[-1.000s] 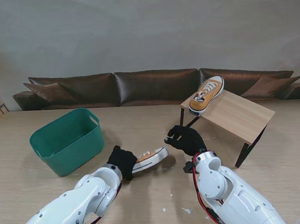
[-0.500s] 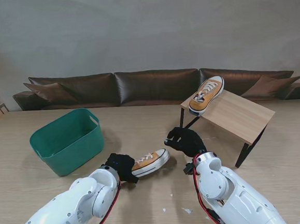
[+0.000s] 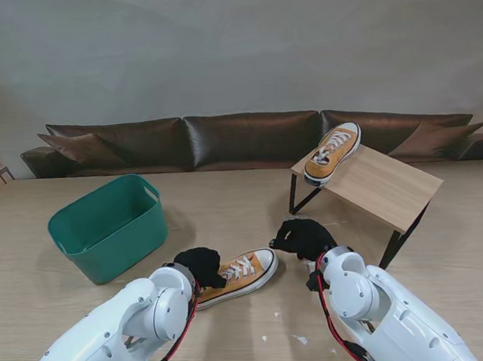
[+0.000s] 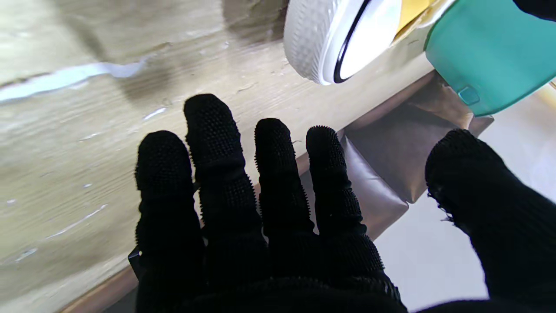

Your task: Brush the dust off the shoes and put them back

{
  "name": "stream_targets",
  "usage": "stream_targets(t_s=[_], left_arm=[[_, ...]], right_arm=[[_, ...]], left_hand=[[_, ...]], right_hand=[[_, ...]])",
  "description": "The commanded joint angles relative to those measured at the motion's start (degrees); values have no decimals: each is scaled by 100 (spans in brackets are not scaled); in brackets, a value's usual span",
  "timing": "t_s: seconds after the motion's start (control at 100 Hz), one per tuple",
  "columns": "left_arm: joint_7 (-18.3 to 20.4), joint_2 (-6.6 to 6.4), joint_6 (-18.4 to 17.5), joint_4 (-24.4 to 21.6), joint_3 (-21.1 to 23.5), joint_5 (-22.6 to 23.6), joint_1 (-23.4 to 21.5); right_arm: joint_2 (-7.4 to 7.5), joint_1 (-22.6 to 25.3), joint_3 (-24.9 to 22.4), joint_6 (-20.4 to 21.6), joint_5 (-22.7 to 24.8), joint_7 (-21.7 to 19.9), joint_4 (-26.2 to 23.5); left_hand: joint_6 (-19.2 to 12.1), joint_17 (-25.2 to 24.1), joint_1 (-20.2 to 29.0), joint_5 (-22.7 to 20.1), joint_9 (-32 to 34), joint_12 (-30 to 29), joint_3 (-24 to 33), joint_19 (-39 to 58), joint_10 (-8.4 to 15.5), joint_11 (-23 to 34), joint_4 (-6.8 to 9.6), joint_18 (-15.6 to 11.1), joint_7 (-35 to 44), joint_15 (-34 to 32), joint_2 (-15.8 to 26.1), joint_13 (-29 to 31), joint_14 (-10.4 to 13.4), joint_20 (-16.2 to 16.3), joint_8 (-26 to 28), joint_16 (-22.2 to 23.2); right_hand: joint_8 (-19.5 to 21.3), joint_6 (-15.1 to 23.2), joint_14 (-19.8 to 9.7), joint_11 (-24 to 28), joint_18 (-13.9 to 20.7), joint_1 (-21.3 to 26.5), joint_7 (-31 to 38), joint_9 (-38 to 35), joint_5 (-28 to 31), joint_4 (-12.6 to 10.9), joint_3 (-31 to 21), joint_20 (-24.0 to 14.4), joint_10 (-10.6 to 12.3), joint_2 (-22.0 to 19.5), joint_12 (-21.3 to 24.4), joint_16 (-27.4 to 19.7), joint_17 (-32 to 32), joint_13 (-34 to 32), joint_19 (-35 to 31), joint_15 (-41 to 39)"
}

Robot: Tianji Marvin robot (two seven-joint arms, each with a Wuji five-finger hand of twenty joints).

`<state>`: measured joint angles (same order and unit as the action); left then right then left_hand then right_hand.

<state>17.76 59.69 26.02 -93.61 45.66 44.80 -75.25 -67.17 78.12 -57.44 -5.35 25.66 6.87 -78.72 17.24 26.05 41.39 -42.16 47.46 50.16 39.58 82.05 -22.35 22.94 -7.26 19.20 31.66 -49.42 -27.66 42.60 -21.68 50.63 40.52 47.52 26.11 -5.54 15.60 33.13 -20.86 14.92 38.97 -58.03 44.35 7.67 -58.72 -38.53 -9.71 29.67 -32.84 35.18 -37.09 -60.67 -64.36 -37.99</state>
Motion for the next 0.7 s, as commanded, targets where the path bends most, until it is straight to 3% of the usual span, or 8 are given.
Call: stream_targets(t_s=[0.0,0.18,0.38,0.56,0.69], left_arm=[[157,1,69,102,-87,-103,-117],[-23,63,314,132,-43,-414,-155],[-313,180,545,99,116,-1003,-252],[-788,383,692,-1,423,-1767,-448],[-1002,474,673,-59,597,-2078,-568]], right_arm=[[47,85,-34,-68,-18,-134,-149],[192,176,-81,-338,20,-740,-430],[188,188,25,-397,-284,-905,-386],[183,131,153,-400,-373,-971,-290],[171,108,208,-410,-388,-950,-266]], left_hand=[[-192,136,165,77,250,-24,177,363,325,192,-13,9,-242,-348,-122,595,4,6,-143,52],[-65,181,118,70,269,-38,198,406,243,208,31,94,-243,-382,-62,645,-75,-15,-150,42],[45,218,198,94,276,-59,180,433,170,202,-6,168,-209,-408,-27,682,-143,-28,-107,30],[191,111,280,12,276,-93,128,372,1,141,-6,341,-235,-362,6,607,-362,-9,-113,18],[224,85,313,-41,318,-96,87,348,-33,122,-14,399,-262,-359,30,606,-417,33,-107,24]], right_hand=[[191,67,60,188,-260,-213,18,-228,224,-169,206,-168,-112,-205,-199,138,462,-361,-348,-253],[223,129,-9,229,-315,-320,172,-1100,1340,-228,169,-193,-45,-309,-301,235,-49,-1075,-731,-625],[41,217,88,10,-341,-321,-425,-903,879,-233,111,-144,-135,-414,-366,256,157,-905,-704,-517],[-38,297,110,-216,-307,-305,-635,-683,549,-238,154,-143,-146,-463,-284,244,309,-701,-651,-394],[-70,320,122,-248,-287,-323,-712,-536,288,-238,156,-145,-158,-458,-275,239,391,-587,-619,-348]])
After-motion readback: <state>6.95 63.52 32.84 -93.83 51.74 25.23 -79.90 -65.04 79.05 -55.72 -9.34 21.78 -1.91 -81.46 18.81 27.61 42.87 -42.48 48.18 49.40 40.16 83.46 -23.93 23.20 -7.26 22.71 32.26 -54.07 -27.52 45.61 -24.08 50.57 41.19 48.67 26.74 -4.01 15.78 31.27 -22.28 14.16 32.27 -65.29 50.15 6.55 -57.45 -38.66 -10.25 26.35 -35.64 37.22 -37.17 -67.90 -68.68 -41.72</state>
